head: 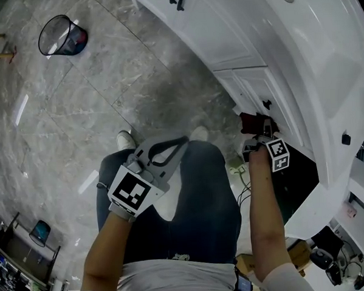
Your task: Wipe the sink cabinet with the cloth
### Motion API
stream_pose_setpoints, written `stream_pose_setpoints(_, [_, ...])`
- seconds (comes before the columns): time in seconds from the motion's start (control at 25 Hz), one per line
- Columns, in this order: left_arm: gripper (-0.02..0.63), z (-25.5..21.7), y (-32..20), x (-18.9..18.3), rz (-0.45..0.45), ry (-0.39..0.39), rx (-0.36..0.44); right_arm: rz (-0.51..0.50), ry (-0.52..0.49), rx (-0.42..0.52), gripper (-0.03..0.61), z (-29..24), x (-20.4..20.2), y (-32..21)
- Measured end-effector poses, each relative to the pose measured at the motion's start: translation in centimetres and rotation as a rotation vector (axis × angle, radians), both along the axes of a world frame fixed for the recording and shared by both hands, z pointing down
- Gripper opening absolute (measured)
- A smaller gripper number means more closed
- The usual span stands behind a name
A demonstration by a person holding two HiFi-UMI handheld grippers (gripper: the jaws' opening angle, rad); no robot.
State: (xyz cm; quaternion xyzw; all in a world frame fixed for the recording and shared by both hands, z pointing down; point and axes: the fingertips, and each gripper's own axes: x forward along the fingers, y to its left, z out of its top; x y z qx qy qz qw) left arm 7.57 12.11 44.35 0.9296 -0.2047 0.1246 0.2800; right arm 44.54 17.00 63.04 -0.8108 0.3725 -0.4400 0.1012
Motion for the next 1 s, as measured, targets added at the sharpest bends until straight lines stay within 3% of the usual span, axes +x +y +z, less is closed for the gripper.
stream_pose_setpoints(0.48, [0.011, 0.9, -1.8, -2.8, -0.068, 0.008, -0.025, 0.053, 0.041, 0.01, 0.1, 0.0, -1.3, -1.7])
stream_pose_setpoints(1.0, [0.011, 2.1, -4.3, -6.7, -0.136, 0.015, -0.053, -0.059, 0.024, 0.076, 0.1, 0.8, -8.3, -11.1])
